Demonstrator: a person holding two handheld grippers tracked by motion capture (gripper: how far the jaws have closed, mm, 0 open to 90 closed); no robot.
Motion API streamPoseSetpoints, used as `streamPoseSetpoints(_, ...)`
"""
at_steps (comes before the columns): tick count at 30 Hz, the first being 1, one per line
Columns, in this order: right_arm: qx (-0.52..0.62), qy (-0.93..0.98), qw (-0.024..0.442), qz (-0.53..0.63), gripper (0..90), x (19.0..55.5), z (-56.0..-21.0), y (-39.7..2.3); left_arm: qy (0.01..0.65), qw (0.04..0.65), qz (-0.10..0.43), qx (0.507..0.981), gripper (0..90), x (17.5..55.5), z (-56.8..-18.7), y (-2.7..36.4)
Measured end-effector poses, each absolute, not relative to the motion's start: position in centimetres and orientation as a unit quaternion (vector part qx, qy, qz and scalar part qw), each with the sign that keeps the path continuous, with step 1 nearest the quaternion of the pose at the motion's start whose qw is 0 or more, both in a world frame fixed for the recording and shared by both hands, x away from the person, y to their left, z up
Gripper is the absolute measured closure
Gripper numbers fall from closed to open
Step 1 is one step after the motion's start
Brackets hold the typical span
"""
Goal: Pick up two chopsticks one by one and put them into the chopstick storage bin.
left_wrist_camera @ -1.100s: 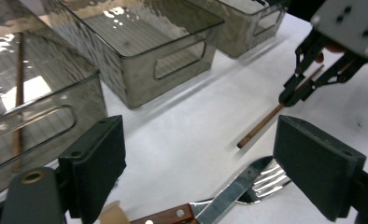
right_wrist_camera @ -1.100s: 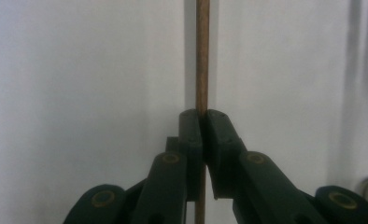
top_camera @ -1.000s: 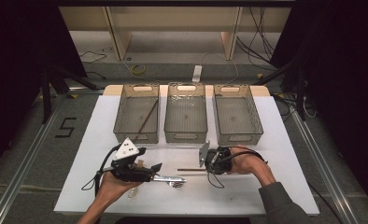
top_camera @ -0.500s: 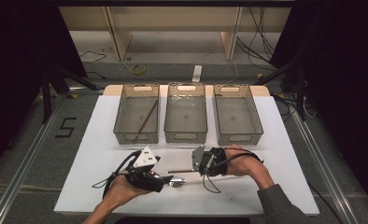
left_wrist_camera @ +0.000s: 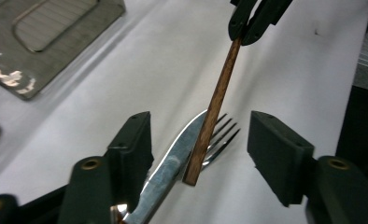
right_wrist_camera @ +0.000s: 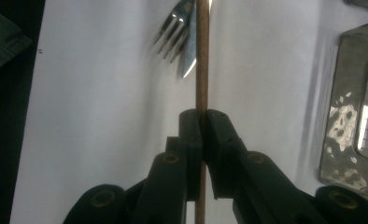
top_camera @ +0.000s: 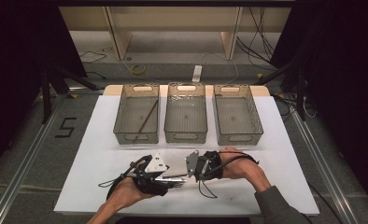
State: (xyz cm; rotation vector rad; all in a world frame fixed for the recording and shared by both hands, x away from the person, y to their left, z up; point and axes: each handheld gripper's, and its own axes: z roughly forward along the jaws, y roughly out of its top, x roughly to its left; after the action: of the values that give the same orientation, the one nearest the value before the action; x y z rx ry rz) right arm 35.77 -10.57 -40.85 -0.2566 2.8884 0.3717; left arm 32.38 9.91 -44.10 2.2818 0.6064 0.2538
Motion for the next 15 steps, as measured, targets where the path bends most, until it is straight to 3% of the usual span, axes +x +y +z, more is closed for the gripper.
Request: streamPoseSetpoints(15, -0.108, 0.979, 0.11, 0.131, 85.6, 35.0, -40.87, -9.79, 0.21, 0.357, 0.074, 0.907, 68.6, 32.15, -44.18, 9.46)
